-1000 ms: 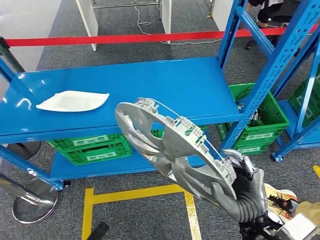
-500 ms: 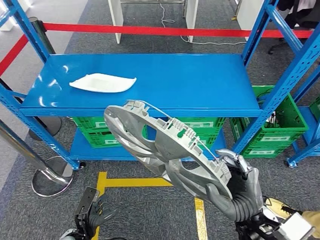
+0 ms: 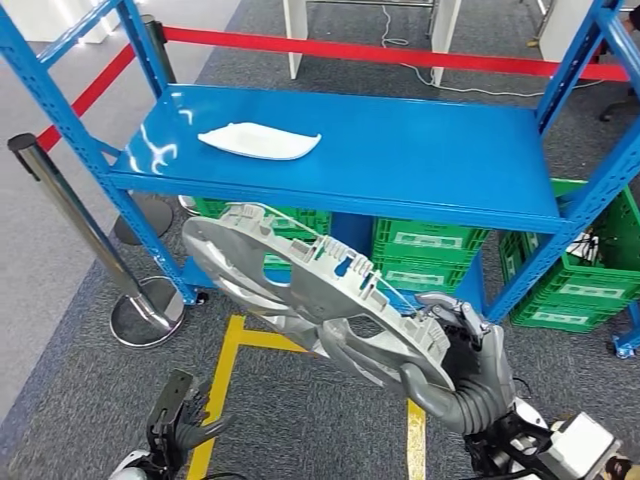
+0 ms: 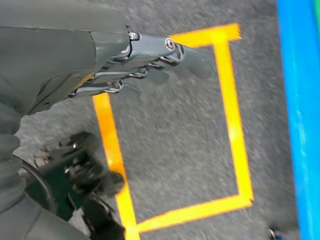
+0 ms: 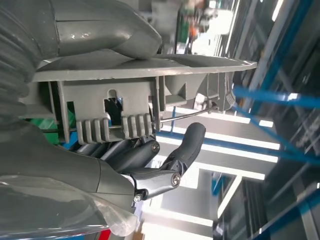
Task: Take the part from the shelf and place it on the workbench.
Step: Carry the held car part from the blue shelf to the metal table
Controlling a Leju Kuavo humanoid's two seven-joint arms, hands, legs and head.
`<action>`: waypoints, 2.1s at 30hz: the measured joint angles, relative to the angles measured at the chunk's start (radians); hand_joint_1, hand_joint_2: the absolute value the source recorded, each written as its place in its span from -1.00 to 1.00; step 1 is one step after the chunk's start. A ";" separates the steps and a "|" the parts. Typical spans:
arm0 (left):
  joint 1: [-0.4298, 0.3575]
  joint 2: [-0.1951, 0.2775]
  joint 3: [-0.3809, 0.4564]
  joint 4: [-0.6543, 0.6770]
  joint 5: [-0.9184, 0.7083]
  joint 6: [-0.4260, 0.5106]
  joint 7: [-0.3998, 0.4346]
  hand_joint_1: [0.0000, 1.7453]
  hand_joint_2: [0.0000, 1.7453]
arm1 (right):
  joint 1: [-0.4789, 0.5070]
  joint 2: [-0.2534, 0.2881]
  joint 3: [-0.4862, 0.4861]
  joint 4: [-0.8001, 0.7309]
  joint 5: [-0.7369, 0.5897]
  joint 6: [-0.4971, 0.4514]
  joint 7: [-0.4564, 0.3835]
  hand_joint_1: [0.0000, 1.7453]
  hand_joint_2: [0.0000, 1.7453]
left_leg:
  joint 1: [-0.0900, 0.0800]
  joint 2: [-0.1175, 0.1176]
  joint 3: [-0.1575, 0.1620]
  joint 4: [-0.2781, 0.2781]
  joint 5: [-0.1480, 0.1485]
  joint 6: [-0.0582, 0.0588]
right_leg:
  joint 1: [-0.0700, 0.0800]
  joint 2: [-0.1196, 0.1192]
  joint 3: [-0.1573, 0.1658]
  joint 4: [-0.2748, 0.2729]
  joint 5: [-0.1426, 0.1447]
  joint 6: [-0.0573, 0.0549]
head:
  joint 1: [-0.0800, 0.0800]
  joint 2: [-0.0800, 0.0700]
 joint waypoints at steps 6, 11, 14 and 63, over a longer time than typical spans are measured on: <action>0.012 0.028 0.046 0.101 0.019 0.033 -0.046 -1.00 1.00 | -0.052 0.002 0.020 0.010 -0.002 0.051 0.013 1.00 1.00 | -0.012 0.010 0.072 -0.160 -0.020 0.051 | 0.001 -0.020 -0.018 0.017 0.000 0.033 | 0.002 0.000; 0.016 0.027 0.058 0.141 0.021 0.034 -0.053 -1.00 1.00 | -0.074 0.003 0.035 0.023 -0.002 0.057 0.025 1.00 1.00 | -0.021 -0.051 0.040 -0.160 0.010 0.078 | 0.002 0.086 -0.122 0.278 -0.138 0.031 | 0.004 0.000; 0.019 0.026 0.059 0.153 0.021 0.034 -0.054 -1.00 1.00 | -0.078 0.004 0.043 0.029 -0.002 0.057 0.026 1.00 1.00 | -0.030 -0.093 0.027 -0.149 0.017 0.079 | 0.011 0.105 -0.056 0.177 -0.071 0.012 | 0.004 0.000; 0.383 0.066 -0.012 0.029 0.150 0.248 0.066 -1.00 1.00 | 0.103 0.000 -0.076 0.084 -0.004 0.207 0.033 1.00 1.00 | -0.016 0.037 0.018 -0.111 -0.002 0.026 | 0.006 -0.011 0.067 0.006 -0.059 0.008 | -0.013 0.000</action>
